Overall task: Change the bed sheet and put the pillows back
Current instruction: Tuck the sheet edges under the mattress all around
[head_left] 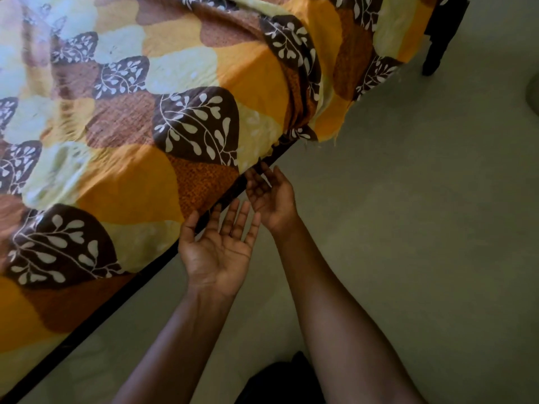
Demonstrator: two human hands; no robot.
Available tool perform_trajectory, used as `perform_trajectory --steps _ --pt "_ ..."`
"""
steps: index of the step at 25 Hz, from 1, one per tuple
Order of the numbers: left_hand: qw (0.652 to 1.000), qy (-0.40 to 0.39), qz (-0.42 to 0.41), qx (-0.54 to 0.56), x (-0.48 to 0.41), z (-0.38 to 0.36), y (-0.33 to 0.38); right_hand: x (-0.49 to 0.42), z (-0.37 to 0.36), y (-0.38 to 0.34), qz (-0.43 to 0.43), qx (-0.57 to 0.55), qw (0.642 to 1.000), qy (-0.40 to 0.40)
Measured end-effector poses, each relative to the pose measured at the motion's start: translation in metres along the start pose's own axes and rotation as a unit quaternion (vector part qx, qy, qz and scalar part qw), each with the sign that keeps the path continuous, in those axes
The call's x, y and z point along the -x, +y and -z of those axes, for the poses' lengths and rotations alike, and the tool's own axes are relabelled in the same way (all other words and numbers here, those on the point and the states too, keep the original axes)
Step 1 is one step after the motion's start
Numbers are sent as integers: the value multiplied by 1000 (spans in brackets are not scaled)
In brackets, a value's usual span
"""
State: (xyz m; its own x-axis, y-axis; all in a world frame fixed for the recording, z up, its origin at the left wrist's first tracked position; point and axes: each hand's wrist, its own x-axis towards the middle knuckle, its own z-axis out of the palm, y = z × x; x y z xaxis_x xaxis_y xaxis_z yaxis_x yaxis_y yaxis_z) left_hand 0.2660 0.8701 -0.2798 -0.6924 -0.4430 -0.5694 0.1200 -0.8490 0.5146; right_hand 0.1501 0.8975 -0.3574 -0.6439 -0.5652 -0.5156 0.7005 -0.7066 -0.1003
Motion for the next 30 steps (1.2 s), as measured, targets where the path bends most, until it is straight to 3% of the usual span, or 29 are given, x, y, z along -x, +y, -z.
perform_trajectory --steps 7,11,15,18,20,23,30 --pt "996 -49 -9 68 -12 16 5 4 1 2 13 -30 994 -100" --pt "992 -96 -14 77 -15 20 12 9 -22 0 0 9 990 -143" --pt "995 -85 -12 43 -12 20 11 16 -58 -3 26 37 997 -56" --pt "997 -25 11 -73 -9 21 18 38 -29 5 81 31 996 25" --pt "995 16 17 -102 -5 28 23 54 -1 18 61 21 997 46" --pt "997 24 -4 -76 9 44 31 59 20 37 12 21 998 59" --pt "999 9 -46 10 17 56 51 44 7 73 -71 76 995 -3"
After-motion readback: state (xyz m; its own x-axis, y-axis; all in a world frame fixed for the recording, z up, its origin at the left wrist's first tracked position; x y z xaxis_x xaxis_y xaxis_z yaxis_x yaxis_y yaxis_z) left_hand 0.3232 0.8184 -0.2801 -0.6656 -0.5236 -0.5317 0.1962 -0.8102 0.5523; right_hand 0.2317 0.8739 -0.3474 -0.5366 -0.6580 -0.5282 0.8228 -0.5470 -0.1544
